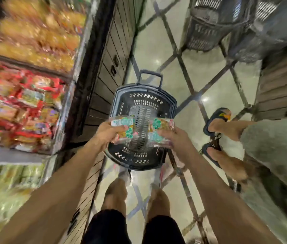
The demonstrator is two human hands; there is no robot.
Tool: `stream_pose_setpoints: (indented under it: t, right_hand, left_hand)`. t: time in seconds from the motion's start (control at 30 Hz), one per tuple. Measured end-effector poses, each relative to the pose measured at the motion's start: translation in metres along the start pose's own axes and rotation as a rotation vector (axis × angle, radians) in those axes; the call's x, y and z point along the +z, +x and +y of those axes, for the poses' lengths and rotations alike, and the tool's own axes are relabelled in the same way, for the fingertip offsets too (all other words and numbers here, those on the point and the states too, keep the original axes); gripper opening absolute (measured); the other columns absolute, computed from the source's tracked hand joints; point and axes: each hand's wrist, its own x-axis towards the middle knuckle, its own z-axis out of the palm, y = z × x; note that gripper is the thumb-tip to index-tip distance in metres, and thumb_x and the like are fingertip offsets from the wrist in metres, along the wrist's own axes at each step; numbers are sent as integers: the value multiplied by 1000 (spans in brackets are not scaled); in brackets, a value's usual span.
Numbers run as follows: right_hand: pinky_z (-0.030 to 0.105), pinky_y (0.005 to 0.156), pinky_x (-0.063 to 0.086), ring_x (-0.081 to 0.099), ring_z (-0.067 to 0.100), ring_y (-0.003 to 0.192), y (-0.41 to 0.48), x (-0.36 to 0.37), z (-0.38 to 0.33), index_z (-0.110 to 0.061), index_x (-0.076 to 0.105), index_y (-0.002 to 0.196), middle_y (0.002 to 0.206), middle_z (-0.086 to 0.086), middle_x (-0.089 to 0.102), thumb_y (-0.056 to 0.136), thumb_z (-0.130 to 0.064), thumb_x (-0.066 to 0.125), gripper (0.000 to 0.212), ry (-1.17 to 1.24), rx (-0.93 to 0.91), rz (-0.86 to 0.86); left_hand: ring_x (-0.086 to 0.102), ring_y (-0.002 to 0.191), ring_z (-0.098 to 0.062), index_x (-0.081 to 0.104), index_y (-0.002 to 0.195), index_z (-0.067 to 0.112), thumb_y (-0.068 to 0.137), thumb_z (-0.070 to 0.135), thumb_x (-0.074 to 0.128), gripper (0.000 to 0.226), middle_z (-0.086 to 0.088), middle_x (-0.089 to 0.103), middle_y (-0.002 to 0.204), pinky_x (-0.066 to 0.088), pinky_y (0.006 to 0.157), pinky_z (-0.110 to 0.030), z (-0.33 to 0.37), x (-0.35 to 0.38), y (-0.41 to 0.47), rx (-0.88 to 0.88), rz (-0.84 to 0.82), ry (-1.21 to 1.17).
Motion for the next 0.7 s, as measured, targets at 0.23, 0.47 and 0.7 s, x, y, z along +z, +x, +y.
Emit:
stream_pose_setpoints:
  t: [0.23, 0.47, 0.7]
  right_hand:
    - [57, 103, 55, 72, 37, 112, -113, 8, -100, -8, 73, 119, 115, 14, 77, 75, -35, 90, 54, -85, -135, -96]
    - [42, 90, 58, 75, 30, 106, -190, 60, -175, -11, 70, 127, 118, 13, 77, 94, -26, 76, 37, -236, -247, -323]
    - [44, 108, 51, 63, 21, 123, -235, 169, -197, -23, 54, 144, 137, -1, 65, 60, -62, 96, 102, -403, -305, -463]
  left_hand:
    - [78, 84, -20, 71, 120, 2, 90, -1, 73, 30, -12, 80, 103, 62, 67, -27, 68, -5, -153, 119, -83, -62]
    - [73, 113, -34, 72, 125, 10, 69, 28, 97, 64, -15, 76, 119, 53, 107, -50, 100, -57, -260, 259, -35, -178]
    - [70, 119, -32, 66, 130, 1, 75, 18, 89, 63, -14, 74, 124, 49, 112, -48, 87, -140, -365, 414, 123, -399]
